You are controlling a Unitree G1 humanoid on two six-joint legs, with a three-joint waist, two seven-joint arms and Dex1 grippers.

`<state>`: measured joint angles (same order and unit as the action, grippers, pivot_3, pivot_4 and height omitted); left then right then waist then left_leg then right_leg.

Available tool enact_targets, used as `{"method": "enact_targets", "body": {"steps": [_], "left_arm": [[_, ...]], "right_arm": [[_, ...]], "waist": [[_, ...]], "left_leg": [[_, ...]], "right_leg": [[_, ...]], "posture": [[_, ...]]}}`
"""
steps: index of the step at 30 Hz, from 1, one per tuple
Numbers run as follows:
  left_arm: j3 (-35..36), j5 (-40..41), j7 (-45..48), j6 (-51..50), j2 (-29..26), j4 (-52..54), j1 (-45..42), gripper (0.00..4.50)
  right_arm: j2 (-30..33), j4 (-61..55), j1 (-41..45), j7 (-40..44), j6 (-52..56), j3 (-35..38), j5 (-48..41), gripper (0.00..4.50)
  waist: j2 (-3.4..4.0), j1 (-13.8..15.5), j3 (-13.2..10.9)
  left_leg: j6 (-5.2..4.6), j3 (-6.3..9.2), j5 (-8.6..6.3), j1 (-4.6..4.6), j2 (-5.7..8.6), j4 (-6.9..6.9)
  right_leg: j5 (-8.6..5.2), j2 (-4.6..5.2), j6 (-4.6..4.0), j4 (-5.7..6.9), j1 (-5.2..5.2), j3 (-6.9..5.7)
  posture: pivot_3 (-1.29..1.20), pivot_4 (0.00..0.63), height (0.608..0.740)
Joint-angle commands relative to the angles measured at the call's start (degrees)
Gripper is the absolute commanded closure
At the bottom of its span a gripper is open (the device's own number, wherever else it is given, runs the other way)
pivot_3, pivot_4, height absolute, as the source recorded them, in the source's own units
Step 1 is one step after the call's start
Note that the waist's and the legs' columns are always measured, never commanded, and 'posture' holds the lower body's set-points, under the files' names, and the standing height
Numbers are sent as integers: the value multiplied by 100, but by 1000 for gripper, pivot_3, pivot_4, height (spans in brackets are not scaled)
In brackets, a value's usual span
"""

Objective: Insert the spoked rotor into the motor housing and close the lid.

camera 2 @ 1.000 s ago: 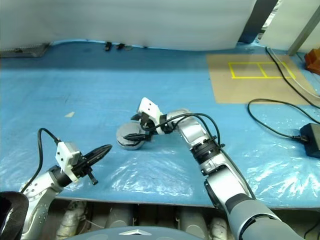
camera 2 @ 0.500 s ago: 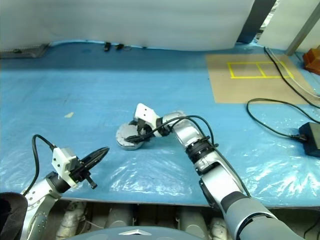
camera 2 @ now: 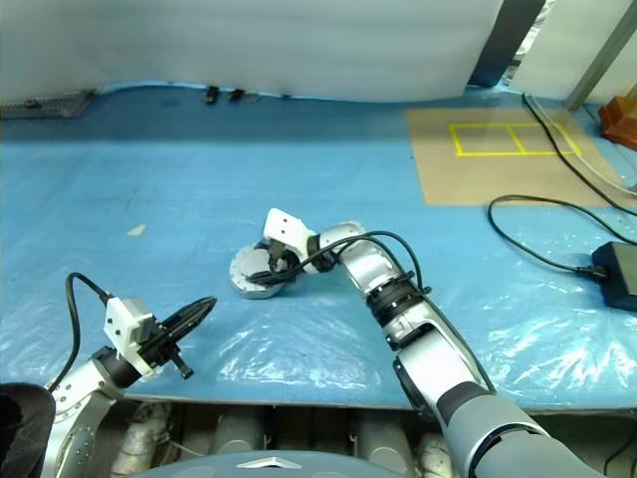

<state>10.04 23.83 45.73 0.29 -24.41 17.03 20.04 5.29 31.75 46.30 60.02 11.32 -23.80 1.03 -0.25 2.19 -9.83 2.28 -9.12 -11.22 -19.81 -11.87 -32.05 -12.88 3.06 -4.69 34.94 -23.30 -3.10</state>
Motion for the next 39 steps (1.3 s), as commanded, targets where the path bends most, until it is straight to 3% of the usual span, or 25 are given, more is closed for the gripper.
{"method": "enact_targets", "body": {"steps": [1,27,39], "left_arm": [[1,60,13,113,-1,80,-19,4500],[-53,20,47,36,-117,-96,-343,4500],[-459,-536,-354,-597,-299,-643,-1877,4500]], "right_arm": [[-58,68,-132,-178,114,-117,168,1543],[-42,18,-461,-498,213,-472,531,1543],[72,-26,-431,-498,258,-457,561,1543]], "waist": [[1,0,0],[5,-5,6],[13,10,12]], "left_leg": [[0,-1,0,6,0,0],[0,21,-1,65,2,1],[0,21,0,65,7,0]], "right_leg": [[0,0,0,1,3,1],[-18,0,32,25,30,29],[-16,2,28,25,32,31]], "posture": [[0,150,740],[0,150,740],[0,150,740]]}}
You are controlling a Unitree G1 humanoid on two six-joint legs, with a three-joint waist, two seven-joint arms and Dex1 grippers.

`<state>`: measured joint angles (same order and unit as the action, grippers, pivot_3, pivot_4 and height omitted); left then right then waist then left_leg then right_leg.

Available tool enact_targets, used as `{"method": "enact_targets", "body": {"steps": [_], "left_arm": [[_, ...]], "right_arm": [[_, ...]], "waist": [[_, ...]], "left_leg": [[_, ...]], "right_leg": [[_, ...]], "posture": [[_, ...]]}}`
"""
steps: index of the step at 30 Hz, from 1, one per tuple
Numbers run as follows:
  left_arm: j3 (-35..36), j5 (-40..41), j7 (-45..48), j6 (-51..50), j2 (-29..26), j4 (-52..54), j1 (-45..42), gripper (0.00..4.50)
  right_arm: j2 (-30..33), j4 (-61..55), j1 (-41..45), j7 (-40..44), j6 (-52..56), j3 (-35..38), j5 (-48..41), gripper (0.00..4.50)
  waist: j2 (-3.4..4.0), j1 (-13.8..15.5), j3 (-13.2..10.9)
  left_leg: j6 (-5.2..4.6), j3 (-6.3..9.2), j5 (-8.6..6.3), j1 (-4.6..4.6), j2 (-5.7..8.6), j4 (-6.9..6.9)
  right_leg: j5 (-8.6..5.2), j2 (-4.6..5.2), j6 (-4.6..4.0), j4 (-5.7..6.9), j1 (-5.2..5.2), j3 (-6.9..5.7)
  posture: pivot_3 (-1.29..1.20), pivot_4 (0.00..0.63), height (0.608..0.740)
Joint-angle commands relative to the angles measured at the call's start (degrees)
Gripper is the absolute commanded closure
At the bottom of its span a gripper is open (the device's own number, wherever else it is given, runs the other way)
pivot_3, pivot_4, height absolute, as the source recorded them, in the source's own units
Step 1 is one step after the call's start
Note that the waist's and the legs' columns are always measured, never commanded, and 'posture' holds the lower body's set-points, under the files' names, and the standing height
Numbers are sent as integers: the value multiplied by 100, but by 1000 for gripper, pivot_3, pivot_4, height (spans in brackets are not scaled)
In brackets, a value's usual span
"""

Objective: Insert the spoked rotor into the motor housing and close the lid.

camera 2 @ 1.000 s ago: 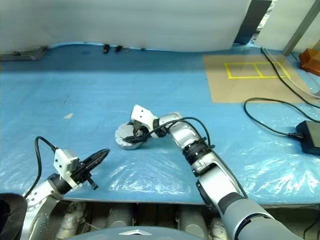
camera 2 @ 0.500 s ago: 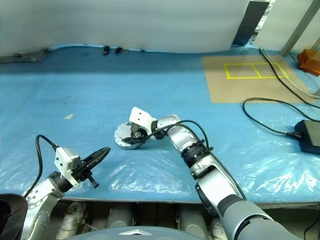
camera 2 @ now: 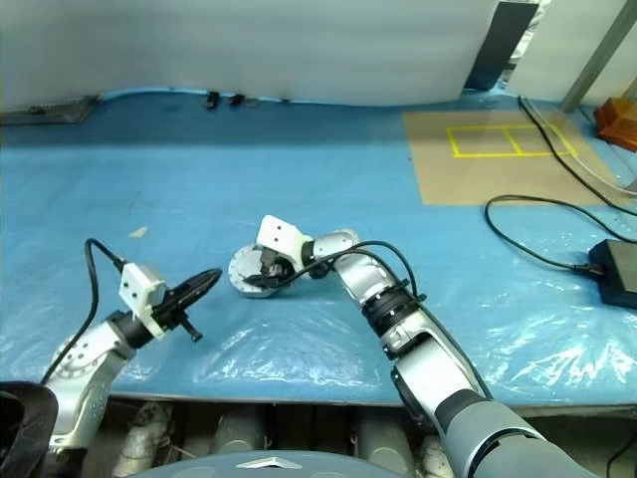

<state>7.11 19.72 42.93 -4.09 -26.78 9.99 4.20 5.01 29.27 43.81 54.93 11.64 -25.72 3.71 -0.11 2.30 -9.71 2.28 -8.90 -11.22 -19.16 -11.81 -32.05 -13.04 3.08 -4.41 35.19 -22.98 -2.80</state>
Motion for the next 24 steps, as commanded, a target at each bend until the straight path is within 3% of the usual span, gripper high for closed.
{"method": "enact_targets", "body": {"steps": [1,7,16,18,21,24], "left_arm": [[-227,-158,-83,-245,-73,50,-406,4500],[-759,-415,108,-696,-256,-7,-981,4500],[-1347,-908,274,-1364,-754,27,-1029,4500],[-1369,-976,200,-1399,-728,47,-1078,4500],[-1357,-906,132,-1465,-596,106,-1161,4500],[-1395,-908,110,-1487,-525,104,-1171,4500]], "right_arm": [[92,213,-182,-6,234,-260,289,1543],[121,100,-246,-70,296,-255,283,1543],[159,-200,-299,-143,399,-137,178,1543],[140,-270,-307,-167,403,-81,126,805],[134,-351,-320,-116,390,-40,47,45],[135,-431,-332,-106,307,-9,16,45]], "waist": [[0,-3,0],[1,-9,1],[11,1,7],[15,0,9],[18,2,9],[18,5,9]], "left_leg": [[0,0,0,-1,0,-1],[0,0,0,-8,0,0],[0,0,0,-10,4,2],[0,1,0,-10,2,3],[0,0,0,-11,3,4],[0,1,0,-13,3,4]], "right_leg": [[4,0,-6,0,0,0],[16,0,-29,-3,-5,0],[13,3,-23,-11,-2,-1],[11,2,-19,-11,-2,-1],[11,2,-19,-11,-3,-1],[6,2,-10,-12,-3,-1]], "posture": [[0,150,740],[0,150,740],[0,150,740],[0,150,740],[0,150,740],[0,150,740]]}}
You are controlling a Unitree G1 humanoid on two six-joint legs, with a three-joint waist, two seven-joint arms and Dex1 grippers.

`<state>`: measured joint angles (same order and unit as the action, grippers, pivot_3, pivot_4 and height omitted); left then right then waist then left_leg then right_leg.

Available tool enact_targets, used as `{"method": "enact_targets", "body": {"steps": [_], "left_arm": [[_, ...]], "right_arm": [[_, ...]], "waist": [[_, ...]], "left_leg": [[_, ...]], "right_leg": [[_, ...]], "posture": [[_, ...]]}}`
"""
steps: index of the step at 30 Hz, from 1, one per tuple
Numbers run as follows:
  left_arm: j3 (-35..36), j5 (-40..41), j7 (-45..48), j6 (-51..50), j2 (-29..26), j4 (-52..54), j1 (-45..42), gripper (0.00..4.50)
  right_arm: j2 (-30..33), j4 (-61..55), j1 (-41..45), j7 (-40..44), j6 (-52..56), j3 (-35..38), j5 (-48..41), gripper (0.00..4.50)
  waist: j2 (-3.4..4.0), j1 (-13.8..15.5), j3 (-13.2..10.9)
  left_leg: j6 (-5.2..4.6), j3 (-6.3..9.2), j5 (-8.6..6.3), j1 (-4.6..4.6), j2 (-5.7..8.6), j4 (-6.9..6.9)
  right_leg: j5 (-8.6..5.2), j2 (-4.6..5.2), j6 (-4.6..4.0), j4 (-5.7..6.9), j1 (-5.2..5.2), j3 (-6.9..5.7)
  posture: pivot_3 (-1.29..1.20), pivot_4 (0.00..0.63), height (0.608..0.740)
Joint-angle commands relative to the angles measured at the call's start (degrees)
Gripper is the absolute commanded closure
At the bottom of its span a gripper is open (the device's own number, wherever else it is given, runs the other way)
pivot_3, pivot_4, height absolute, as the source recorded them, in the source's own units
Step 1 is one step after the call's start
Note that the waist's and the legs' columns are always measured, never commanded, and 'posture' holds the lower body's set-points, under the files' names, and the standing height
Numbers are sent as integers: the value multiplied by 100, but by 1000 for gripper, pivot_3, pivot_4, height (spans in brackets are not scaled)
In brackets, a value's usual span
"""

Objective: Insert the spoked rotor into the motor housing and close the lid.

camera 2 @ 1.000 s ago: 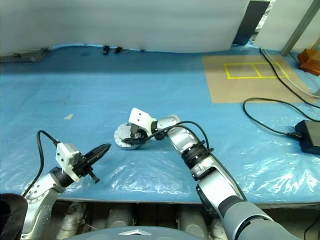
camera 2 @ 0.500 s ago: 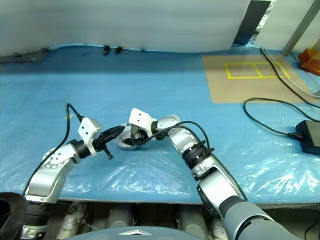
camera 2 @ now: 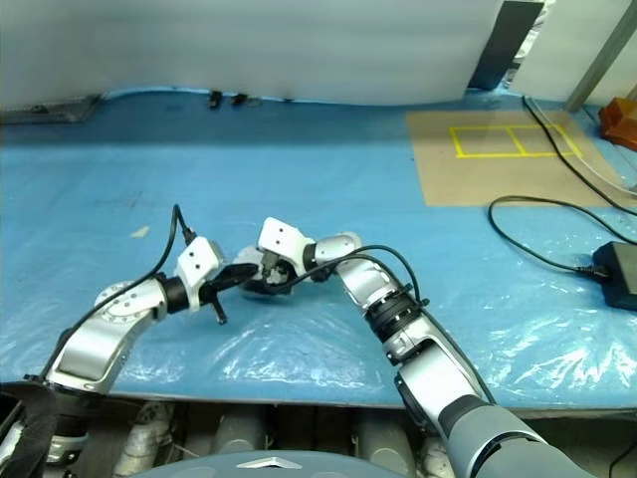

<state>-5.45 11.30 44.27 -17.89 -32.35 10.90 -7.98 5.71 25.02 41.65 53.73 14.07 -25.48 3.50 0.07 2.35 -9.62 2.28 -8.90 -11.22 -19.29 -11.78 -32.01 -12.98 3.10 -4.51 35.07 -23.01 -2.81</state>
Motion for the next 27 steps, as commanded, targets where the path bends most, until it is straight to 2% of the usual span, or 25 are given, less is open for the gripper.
{"method": "enact_targets", "body": {"steps": [1,11,16,19,27], "left_arm": [[-152,-74,-26,-103,46,5,49,4500],[-124,-38,-5,-90,128,-120,-31,4500],[51,-95,-117,-107,36,-280,-23,4500],[180,-132,-199,-109,-50,-341,55,4500],[297,-83,-226,-121,-69,-254,238,4500]], "right_arm": [[65,-13,-109,4,26,-19,33,45],[324,-209,-2,287,-662,486,-416,45],[548,-229,26,403,-536,716,-571,45],[529,-405,5,457,324,1006,-981,45],[411,-1000,27,304,3455,1513,-2112,45]], "waist": [[0,0,0],[0,0,0],[0,-2,-1],[0,-21,-1],[2,-6,-2]], "left_leg": [[0,0,0,-1,0,0],[2,2,2,-64,-1,1],[2,-1,2,-68,0,1],[1,-1,1,-69,-2,1],[1,11,2,-64,-2,9]], "right_leg": [[-4,0,6,0,0,0],[13,-2,-22,-19,-43,-15],[13,-2,-22,-20,-42,-18],[13,-4,-22,-19,-40,-18],[13,-5,-22,-26,-38,-18]], "posture": [[0,150,740],[0,150,740],[0,150,740],[0,150,740],[0,150,740]]}}
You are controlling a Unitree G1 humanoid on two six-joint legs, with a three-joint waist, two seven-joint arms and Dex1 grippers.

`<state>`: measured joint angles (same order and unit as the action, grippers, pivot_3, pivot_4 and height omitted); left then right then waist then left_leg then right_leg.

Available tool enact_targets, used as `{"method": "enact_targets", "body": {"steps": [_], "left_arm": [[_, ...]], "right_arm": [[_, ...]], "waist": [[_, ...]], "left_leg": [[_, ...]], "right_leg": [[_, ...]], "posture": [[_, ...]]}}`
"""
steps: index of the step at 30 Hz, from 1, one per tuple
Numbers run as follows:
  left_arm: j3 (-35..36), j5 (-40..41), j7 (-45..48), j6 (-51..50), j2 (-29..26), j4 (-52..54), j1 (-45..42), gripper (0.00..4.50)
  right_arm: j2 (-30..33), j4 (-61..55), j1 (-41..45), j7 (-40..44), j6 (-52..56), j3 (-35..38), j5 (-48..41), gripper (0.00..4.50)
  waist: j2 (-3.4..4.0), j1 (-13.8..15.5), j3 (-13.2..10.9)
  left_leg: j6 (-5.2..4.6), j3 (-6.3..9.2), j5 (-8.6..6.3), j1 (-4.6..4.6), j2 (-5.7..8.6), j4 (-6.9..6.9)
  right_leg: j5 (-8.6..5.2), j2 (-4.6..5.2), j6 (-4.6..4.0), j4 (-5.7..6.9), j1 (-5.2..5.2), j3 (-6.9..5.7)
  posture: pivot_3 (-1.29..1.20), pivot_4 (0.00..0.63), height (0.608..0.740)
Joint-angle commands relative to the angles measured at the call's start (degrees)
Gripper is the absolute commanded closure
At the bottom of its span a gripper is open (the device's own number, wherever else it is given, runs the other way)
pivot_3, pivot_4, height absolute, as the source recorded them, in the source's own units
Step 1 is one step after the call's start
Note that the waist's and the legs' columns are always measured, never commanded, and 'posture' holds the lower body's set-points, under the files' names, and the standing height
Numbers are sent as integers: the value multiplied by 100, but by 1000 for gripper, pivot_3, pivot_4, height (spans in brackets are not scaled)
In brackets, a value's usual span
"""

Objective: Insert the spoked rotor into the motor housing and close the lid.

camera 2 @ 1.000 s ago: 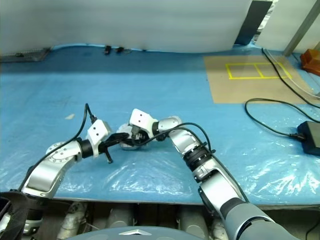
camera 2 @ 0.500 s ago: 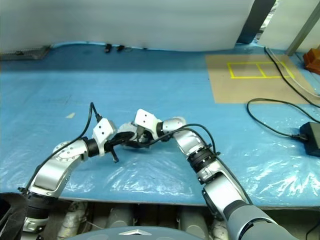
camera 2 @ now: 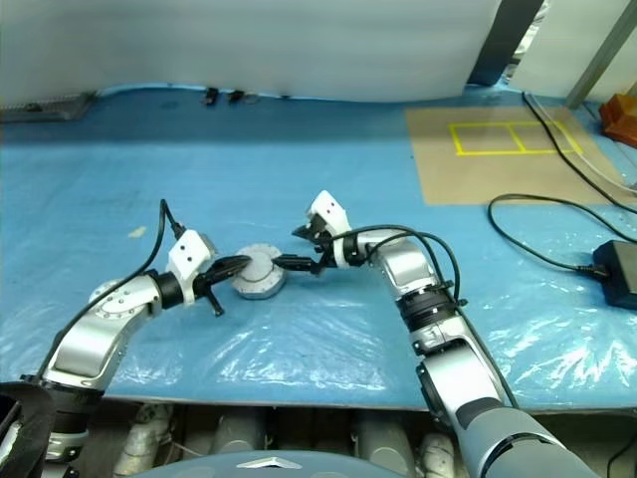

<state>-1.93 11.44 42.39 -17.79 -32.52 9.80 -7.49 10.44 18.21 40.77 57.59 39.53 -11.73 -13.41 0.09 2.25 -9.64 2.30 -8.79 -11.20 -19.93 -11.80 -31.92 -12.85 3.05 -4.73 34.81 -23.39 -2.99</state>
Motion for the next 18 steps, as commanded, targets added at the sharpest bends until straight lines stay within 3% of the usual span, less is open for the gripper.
{"method": "enact_targets", "body": {"steps": [1,4,11,17,18], "left_arm": [[-53,-85,-52,-135,-34,-127,200,4500],[-84,-74,-78,-142,5,-69,222,4500],[-70,-45,-129,-143,63,-58,202,4500],[-71,-44,-150,-135,89,-60,202,4500],[-66,-44,-153,-131,91,-60,206,4500]], "right_arm": [[-90,-307,154,-178,1287,171,-500,45],[-38,-243,294,-391,2263,29,-568,45],[-95,18,396,-730,2928,169,-703,45],[-728,383,615,-1196,3663,1241,-1335,45],[-828,506,673,-1323,3743,1522,-1430,210]], "waist": [[0,5,0],[1,12,-1],[2,22,-1],[4,27,-2],[4,28,-2]], "left_leg": [[1,0,0,1,0,0],[19,1,11,5,1,0],[24,2,13,4,1,2],[24,3,13,4,1,2],[25,4,13,4,1,2]], "right_leg": [[0,0,0,0,0,0],[0,1,0,0,0,0],[0,1,1,-3,0,0],[0,2,1,-3,-1,0],[0,1,1,-3,-2,0]], "posture": [[0,150,740],[0,150,740],[0,150,740],[0,150,740],[0,150,740]]}}
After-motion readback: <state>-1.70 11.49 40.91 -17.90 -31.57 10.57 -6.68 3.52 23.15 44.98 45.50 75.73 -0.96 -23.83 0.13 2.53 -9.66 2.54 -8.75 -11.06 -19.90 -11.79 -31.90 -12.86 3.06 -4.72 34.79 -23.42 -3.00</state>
